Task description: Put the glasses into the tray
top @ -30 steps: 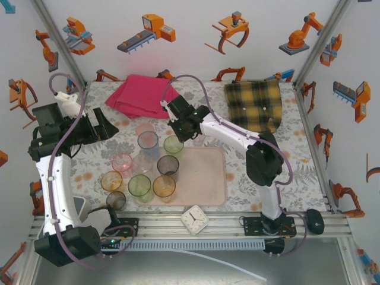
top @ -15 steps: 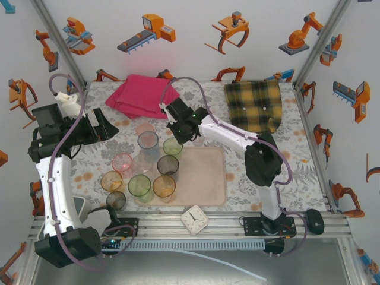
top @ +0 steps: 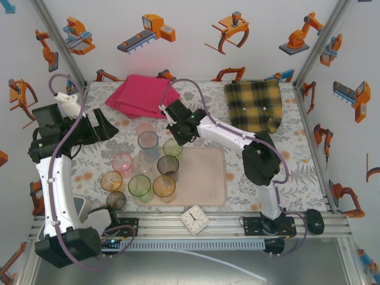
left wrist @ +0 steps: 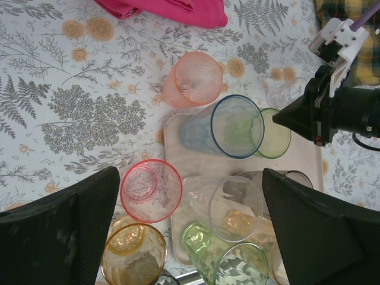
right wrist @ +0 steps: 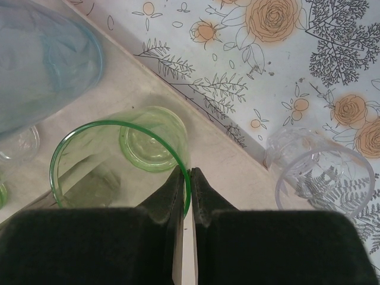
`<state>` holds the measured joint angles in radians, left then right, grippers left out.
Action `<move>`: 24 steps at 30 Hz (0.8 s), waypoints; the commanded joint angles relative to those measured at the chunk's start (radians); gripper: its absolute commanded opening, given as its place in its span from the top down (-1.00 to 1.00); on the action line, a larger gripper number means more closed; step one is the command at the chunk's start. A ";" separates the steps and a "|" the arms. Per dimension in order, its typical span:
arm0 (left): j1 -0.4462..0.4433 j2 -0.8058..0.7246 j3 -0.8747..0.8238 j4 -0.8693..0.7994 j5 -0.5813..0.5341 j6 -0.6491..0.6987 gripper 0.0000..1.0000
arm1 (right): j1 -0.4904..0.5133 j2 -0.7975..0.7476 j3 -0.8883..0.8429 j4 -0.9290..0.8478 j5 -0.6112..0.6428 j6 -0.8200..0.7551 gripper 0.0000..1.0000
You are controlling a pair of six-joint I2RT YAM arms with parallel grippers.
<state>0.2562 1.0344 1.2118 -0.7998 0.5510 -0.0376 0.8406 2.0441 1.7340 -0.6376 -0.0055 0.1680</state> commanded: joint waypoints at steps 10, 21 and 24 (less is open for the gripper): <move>0.005 -0.019 -0.010 0.013 0.026 -0.008 -0.94 | 0.008 0.009 -0.007 0.024 0.017 0.016 0.68; 0.005 -0.017 -0.007 0.013 0.030 -0.010 -0.94 | 0.008 0.011 0.002 0.019 0.016 0.014 0.62; 0.005 -0.017 -0.008 0.013 0.030 -0.011 -0.94 | 0.008 0.014 0.010 0.014 0.019 0.010 0.58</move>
<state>0.2562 1.0325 1.2083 -0.7998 0.5549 -0.0380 0.8406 2.0441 1.7340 -0.6308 -0.0055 0.1680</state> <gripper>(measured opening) 0.971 0.204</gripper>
